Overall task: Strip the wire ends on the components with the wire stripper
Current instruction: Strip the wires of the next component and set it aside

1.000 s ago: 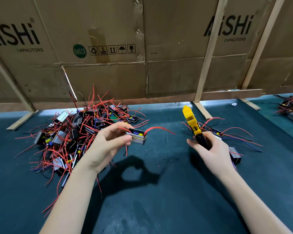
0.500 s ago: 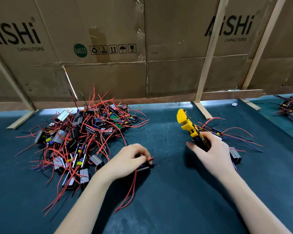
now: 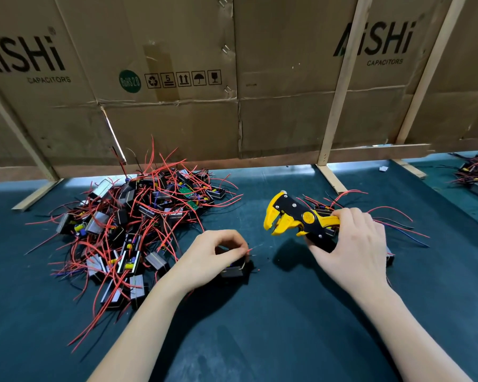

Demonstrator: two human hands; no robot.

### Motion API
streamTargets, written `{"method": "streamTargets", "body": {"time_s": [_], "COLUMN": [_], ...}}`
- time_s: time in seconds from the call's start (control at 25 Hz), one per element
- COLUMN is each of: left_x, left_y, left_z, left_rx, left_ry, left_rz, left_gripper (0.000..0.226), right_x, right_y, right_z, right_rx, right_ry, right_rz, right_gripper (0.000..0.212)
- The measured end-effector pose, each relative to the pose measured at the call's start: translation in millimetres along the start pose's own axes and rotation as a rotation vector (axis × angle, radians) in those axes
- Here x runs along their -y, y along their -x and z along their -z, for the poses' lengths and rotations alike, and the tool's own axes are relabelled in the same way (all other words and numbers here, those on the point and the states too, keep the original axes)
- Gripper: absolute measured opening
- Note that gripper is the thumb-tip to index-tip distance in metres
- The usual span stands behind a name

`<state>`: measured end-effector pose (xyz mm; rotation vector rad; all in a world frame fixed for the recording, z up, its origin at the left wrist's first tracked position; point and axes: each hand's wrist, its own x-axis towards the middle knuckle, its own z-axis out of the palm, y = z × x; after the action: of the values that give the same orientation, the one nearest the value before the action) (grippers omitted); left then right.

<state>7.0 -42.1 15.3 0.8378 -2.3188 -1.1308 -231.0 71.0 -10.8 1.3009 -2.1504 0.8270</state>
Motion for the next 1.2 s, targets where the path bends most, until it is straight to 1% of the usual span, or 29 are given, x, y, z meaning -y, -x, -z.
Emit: {"method": "streamTargets", "body": {"time_s": [0.2,0.36,0.48,0.6,0.72,1.12,1.2], "left_x": [-3.1,-7.4,-8.7,-8.7,-8.4,-5.3,-5.5], "left_y": [1.0,2.9,3.2,2.8,1.5,-0.6,-0.8], "left_z": [-1.3,-4.5,-7.1,-8.1,-8.5,-7.9,-9.0], "left_rx": [-0.084,-0.097,-0.118,-0.142,-0.162,-0.135,-0.132], "left_ry": [0.096,0.086,0.064,0.064,0.088,0.351,0.366], "left_rz": [-0.038,-0.077,-0.068,-0.043,-0.003,0.133,0.146], "left_gripper": [0.012,0.011,0.010,0.011,0.014,0.011,0.011], "right_x": [1.7,5.4,9.5,13.7,13.9,18.1,18.0], "right_y": [1.2,4.3,6.8,7.9,7.9,8.4,8.7], "right_z": [-2.1,-3.7,-6.4,-7.8,-7.9,-8.6,-8.9], "right_rx": [-0.036,-0.044,-0.054,-0.067,-0.086,-0.174,-0.175], "right_ry": [0.078,0.146,0.133,0.113,0.104,0.113,0.116], "right_rz": [-0.036,0.036,0.093,0.134,0.136,0.138,0.140], "right_gripper": [0.057,0.054,0.047,0.046,0.046,0.043,0.043]}}
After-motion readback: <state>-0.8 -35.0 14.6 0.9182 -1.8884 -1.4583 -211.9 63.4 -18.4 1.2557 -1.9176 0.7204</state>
